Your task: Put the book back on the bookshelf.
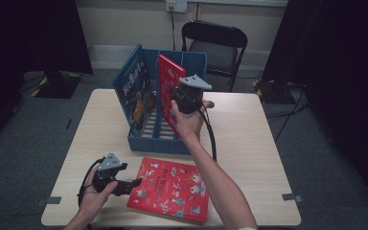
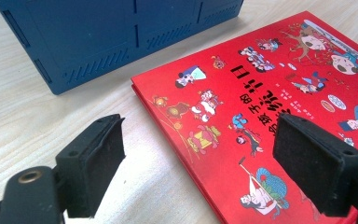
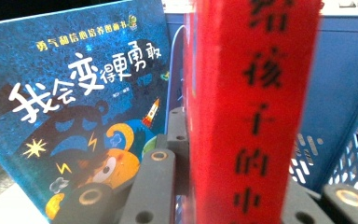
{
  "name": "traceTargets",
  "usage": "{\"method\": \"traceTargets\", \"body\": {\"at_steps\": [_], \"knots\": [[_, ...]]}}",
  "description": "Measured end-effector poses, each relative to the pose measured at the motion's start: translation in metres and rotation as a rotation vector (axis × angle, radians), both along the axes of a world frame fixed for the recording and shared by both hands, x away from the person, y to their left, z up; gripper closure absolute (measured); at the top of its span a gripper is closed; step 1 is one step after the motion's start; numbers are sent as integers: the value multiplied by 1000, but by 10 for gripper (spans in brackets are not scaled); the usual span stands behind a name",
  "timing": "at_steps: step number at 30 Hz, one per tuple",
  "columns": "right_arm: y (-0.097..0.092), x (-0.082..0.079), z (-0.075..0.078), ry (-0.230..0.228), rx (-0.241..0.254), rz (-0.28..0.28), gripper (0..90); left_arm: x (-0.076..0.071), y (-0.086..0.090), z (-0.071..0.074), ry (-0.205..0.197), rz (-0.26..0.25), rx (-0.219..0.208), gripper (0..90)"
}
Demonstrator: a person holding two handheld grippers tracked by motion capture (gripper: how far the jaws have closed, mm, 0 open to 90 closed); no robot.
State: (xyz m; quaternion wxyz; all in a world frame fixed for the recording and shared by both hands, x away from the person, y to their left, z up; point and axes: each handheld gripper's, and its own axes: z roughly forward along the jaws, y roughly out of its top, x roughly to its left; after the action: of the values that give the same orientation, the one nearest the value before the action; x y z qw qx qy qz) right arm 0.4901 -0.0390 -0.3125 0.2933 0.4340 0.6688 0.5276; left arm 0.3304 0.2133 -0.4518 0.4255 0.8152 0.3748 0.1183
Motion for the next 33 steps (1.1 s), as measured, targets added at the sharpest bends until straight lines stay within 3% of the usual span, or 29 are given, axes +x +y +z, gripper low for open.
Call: {"method": "traceTargets", "body": {"at_steps": [6,23,33], "knots": [[9,7,-2,-4,-11,-47,808,0,0,0,3,0,1,161],[27,21,-19,18,32,-126,808,0,-2,-1,1,-13,14,163],[36,25,-27,-10,14,-173,807,0,-3,-3,3,-21,21,163]]}}
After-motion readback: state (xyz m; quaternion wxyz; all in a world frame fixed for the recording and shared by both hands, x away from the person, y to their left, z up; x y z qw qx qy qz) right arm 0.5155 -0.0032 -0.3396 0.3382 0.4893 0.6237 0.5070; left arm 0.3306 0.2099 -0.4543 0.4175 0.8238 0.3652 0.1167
